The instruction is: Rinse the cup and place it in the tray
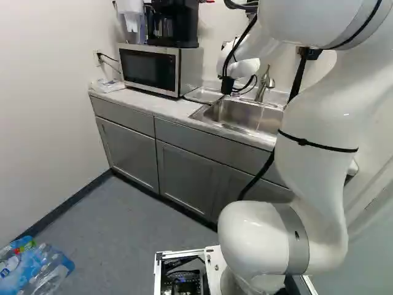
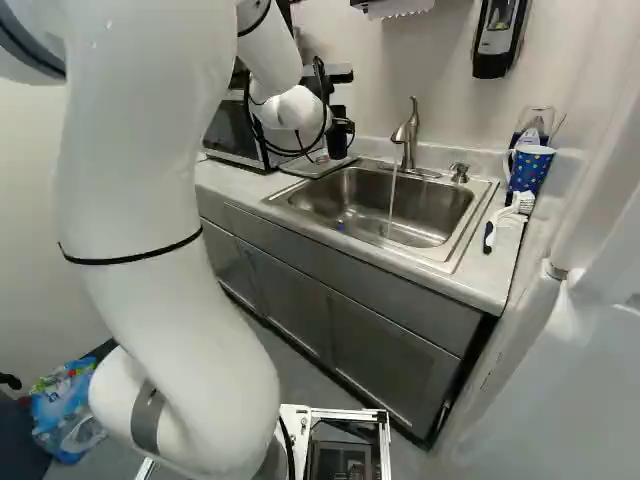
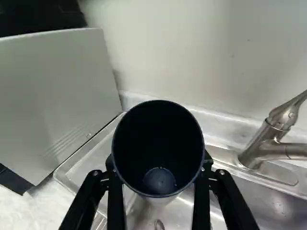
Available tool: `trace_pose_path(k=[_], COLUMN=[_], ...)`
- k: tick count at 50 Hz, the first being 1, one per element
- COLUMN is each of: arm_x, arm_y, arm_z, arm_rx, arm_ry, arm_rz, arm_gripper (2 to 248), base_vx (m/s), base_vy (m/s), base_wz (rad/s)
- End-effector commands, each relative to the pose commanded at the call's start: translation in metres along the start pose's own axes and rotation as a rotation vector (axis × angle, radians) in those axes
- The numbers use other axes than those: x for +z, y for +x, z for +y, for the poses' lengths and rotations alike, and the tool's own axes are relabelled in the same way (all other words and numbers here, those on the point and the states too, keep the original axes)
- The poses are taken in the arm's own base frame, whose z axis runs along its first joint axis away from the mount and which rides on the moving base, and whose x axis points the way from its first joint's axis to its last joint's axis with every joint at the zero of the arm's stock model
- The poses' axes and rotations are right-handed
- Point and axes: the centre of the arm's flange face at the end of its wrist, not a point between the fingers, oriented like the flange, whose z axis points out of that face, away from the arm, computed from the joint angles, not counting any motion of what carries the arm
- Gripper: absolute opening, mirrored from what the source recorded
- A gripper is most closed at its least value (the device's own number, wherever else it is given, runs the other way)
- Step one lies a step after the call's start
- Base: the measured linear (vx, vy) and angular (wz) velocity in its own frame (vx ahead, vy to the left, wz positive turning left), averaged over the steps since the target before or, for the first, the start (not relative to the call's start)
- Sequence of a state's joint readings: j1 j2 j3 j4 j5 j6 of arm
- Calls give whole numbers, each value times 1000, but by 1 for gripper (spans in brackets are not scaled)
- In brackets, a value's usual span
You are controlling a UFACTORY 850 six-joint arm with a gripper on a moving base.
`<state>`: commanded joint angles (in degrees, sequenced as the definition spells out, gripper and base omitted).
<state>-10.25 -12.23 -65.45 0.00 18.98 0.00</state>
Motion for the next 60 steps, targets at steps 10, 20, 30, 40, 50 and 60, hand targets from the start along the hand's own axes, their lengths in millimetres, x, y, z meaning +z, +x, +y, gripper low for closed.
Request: trace_pose_path(k=[10, 20, 30, 40, 50, 60], arm_x=[-5, -14, -26, -28, -25, -21], arm_y=[-1, -4, -7, -8, -15, -26], arm_z=[16, 32, 46, 48, 48, 48], arm_rx=[8, 17, 25, 26, 27, 28], arm_ry=[-26, -52, -76, -80, -80, -80], arm_rz=[-1, -4, -6, -7, -21, -42], arm_gripper=[125, 125, 125, 125, 125, 125], base_vx=[0, 0, 0, 0, 0, 0], base_vy=[0, 0, 0, 0, 0, 0], base_wz=[0, 0, 0, 0, 0, 0])
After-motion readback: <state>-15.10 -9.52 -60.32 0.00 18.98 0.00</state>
